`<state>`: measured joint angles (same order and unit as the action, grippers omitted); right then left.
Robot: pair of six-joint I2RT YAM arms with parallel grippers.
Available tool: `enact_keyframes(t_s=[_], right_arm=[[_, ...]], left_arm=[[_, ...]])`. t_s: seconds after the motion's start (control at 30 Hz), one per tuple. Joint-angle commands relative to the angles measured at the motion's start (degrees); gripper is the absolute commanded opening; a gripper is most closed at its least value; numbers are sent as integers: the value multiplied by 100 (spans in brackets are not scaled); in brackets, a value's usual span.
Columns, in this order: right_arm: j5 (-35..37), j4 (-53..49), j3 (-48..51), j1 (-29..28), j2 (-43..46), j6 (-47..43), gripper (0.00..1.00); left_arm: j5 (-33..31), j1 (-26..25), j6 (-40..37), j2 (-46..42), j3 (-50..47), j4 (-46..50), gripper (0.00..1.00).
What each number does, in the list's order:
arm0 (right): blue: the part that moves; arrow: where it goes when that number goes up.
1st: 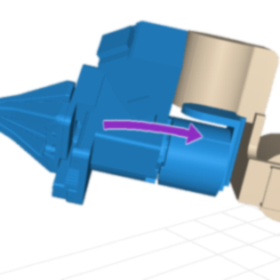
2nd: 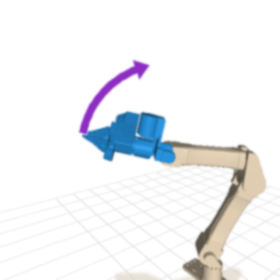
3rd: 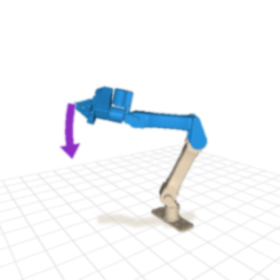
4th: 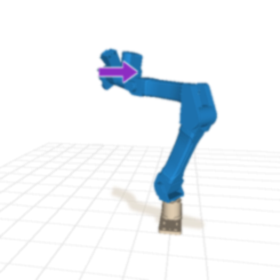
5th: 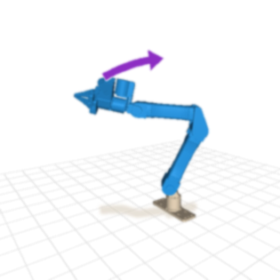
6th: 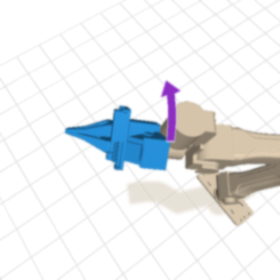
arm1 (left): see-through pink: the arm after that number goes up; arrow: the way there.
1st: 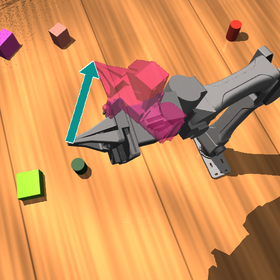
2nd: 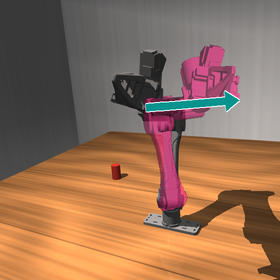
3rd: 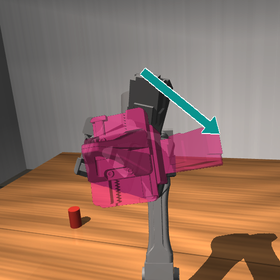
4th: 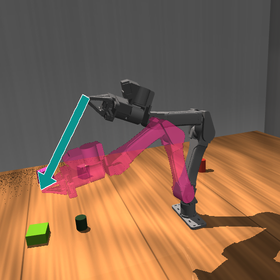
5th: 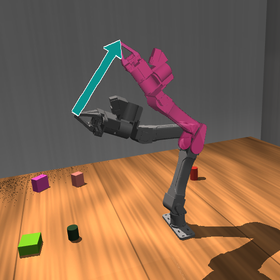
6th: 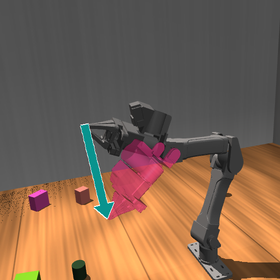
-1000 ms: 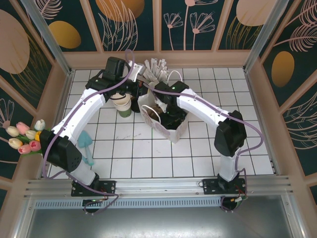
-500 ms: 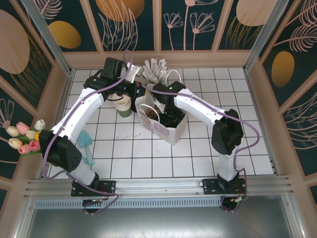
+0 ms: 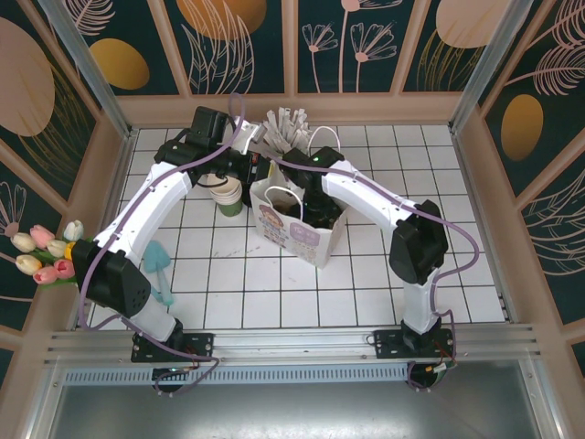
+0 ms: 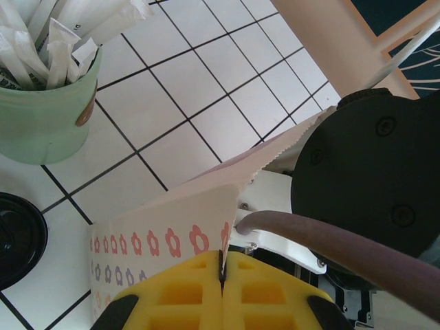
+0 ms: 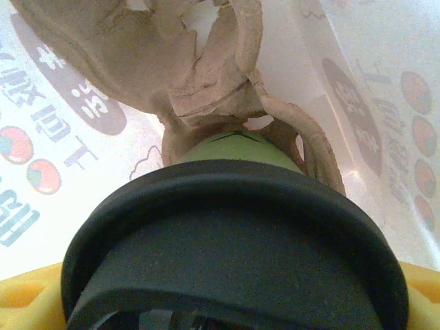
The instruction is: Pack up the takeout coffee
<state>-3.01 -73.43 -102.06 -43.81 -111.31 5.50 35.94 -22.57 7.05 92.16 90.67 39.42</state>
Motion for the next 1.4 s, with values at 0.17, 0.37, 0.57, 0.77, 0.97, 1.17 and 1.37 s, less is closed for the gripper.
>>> enact_keyframes(t_s=[0.17, 0.37, 0.57, 0.77, 0.97, 1.17, 1.37], right_arm=[[230, 396, -163, 40, 44, -4, 50], [249, 584, -24, 39, 150, -74, 49], [236, 812, 124, 57, 252, -135, 49], [241, 999, 237, 75, 315, -202, 49], [178, 1112, 327, 145, 251, -273, 49], [172, 1138, 379, 162, 127, -323, 49], [213, 1264, 648, 185, 54, -409, 49]], left_arm=[[150, -11, -22, -111, -50, 33, 0], [142, -11, 41, -135, -110, 46, 0], [135, -11, 99, -110, -194, -29, 0], [135, -11, 173, -110, -198, -78, 0], [168, -11, 185, -93, -214, -83, 0], [150, -11, 121, -110, -224, -37, 0], [142, -12, 117, -111, -225, -24, 0]])
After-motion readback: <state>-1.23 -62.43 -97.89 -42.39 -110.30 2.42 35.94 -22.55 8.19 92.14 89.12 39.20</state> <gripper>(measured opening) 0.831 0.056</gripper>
